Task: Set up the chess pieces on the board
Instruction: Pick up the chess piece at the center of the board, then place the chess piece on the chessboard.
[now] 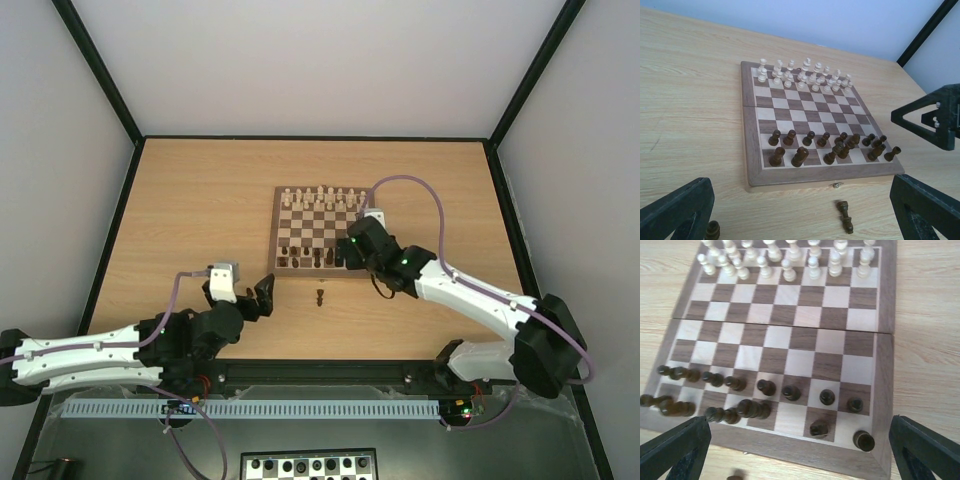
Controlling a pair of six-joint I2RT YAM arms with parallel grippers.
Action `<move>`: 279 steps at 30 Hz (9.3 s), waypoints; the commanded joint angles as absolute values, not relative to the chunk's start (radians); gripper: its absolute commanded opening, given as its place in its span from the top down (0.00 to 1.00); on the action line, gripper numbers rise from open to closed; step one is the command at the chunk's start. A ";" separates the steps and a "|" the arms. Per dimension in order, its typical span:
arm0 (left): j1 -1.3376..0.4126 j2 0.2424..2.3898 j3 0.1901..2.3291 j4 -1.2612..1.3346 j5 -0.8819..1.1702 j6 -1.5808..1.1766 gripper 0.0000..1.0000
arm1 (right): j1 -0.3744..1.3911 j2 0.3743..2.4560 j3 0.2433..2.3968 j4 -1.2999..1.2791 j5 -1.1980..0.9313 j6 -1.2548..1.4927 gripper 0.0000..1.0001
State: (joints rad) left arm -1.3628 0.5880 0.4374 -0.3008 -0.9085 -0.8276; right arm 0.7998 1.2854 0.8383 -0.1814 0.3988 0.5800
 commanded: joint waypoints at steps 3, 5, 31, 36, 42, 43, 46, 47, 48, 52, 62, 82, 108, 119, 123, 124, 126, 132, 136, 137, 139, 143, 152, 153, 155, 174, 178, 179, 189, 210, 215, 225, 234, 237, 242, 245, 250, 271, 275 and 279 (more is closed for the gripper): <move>-1.364 0.558 0.492 -0.386 -0.965 -0.859 0.01 | 0.819 1.217 0.834 -0.218 0.271 0.565 0.01; -1.364 0.552 0.501 -0.407 -0.971 -0.870 0.01 | 0.841 1.211 0.834 -0.224 0.249 0.574 0.03; -1.364 0.506 0.487 -0.417 -0.964 -0.875 0.00 | 1.104 1.533 0.770 -0.092 0.228 0.749 0.73; -1.363 0.508 0.478 -0.405 -0.959 -0.875 0.00 | 1.109 1.584 0.798 -0.082 0.229 0.749 0.73; -1.364 0.513 0.473 -0.393 -0.960 -0.872 0.01 | 1.110 1.616 0.822 -0.089 0.241 0.743 0.70; -1.364 0.516 0.475 -0.392 -0.959 -0.870 0.01 | 1.109 1.621 0.824 -0.088 0.242 0.741 0.70; -1.363 0.520 0.480 -0.396 -0.959 -0.868 0.01 | 1.110 1.633 0.831 -0.095 0.241 0.737 0.70; -1.363 0.520 0.480 -0.397 -0.959 -0.868 0.01 | 1.110 1.635 0.830 -0.096 0.241 0.738 0.71; -1.364 0.520 0.482 -0.396 -0.959 -0.868 0.01 | 1.111 1.638 0.830 -0.100 0.242 0.738 0.71; -1.364 0.531 0.492 -0.389 -0.959 -0.860 0.01 | 1.110 1.647 0.830 -0.108 0.254 0.735 0.72; -1.363 0.605 0.516 -0.352 -0.946 -0.842 0.01 | 1.110 1.665 0.850 -0.118 0.255 0.716 0.84; -1.362 0.608 0.459 -0.344 -0.916 -0.905 0.00 | 1.110 1.305 0.738 -0.119 0.101 0.639 0.85; -1.359 0.689 0.432 -0.299 -0.842 -0.927 0.00 | 1.109 1.196 0.726 -0.016 -0.233 0.581 0.84; -1.357 0.740 0.442 -0.290 -0.844 -0.947 0.01 | 1.109 1.212 0.723 0.024 -0.362 0.584 0.84; -1.353 0.746 0.442 -0.294 -0.845 -0.945 0.00 | 1.111 1.228 0.724 0.038 -0.397 0.579 0.84; -1.351 0.746 0.439 -0.291 -0.844 -0.943 0.00 | 1.109 1.232 0.725 0.040 -0.400 0.579 0.84; -1.349 0.751 0.437 -0.283 -0.840 -0.940 0.00 | 1.111 1.239 0.728 0.043 -0.399 0.576 0.84; -1.345 0.771 0.436 -0.276 -0.830 -0.940 0.11 | 1.111 1.231 0.755 0.030 -0.366 0.567 0.84; -1.342 0.776 0.428 -0.260 -0.820 -0.939 0.19 | 1.111 1.242 0.781 0.024 -0.379 0.561 0.84; -1.342 0.775 0.428 -0.259 -0.819 -0.938 0.20 | 1.109 1.248 0.784 0.026 -0.385 0.561 0.84; -1.339 0.778 0.429 -0.257 -0.815 -0.931 0.23 | 1.109 1.255 0.788 0.028 -0.388 0.561 0.84; -1.336 0.773 0.430 -0.256 -0.807 -0.927 0.27 | 1.111 1.265 0.788 0.039 -0.396 0.562 0.84; -1.335 0.765 0.419 -0.243 -0.796 -0.924 0.38 | 1.109 1.308 0.832 -0.005 -0.336 0.547 0.84; -1.336 0.765 0.420 -0.241 -0.795 -0.923 0.40 | 1.108 1.317 0.840 -0.010 -0.328 0.545 0.84; -1.336 0.763 0.420 -0.242 -0.791 -0.922 0.44 | 1.101 1.338 0.860 -0.022 -0.317 0.544 0.84; -1.336 0.628 0.340 -0.197 -0.738 -0.867 0.37 | 0.987 1.439 0.910 0.008 -0.467 0.567 0.85; -1.336 0.628 0.327 -0.160 -0.708 -0.848 0.36 | 0.987 1.443 0.922 0.005 -0.468 0.567 0.85; -1.336 0.632 0.327 -0.158 -0.706 -0.846 0.37 | 0.987 1.445 0.926 0.005 -0.468 0.566 0.85; -1.332 0.670 0.330 -0.150 -0.708 -0.844 0.37 | 0.985 1.437 0.934 -0.007 -0.475 0.559 0.85; -1.297 0.693 0.344 -0.153 -0.716 -0.866 0.34 | 1.002 1.453 0.859 0.022 -0.541 0.565 0.85; -1.289 0.707 0.350 -0.157 -0.712 -0.871 0.34 | 1.004 1.438 0.851 0.018 -0.533 0.564 0.85; -1.289 0.724 0.340 -0.146 -0.689 -0.873 0.40 | 1.002 1.376 0.855 -0.008 -0.447 0.559 0.85; -1.289 0.710 0.332 -0.147 -0.685 -0.877 0.41 | 1.002 1.368 0.861 -0.009 -0.435 0.561 0.84; -1.289 0.700 0.333 -0.163 -0.701 -0.884 0.40 | 1.002 1.377 0.857 -0.010 -0.436 0.563 0.84; -1.289 0.635 0.350 -0.229 -0.739 -0.894 0.36 | 1.002 1.366 0.845 -0.051 -0.365 0.557 0.85; -1.289 0.591 0.364 -0.271 -0.764 -0.894 0.34 | 1.002 1.345 0.846 -0.099 -0.290 0.545 0.84; -1.288 0.564 0.381 -0.309 -0.788 -0.888 0.31 | 1.002 1.322 0.884 -0.237 -0.110 0.519 0.85; -1.289 0.525 0.384 -0.361 -0.822 -0.894 0.00 | 0.952 1.445 1.058 -0.580 0.451 0.527 0.84; -1.289 0.517 0.382 -0.368 -0.825 -0.899 0.00 | 0.940 1.471 1.061 -0.565 0.453 0.522 0.84; -1.288 0.510 0.381 -0.372 -0.827 -0.902 0.01 | 0.927 1.502 1.075 -0.540 0.441 0.512 0.84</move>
State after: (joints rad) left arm -1.2949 0.5232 0.3603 -0.3511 -0.7998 -0.8944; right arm 0.9417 1.4693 1.0409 -0.5072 0.4145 0.5198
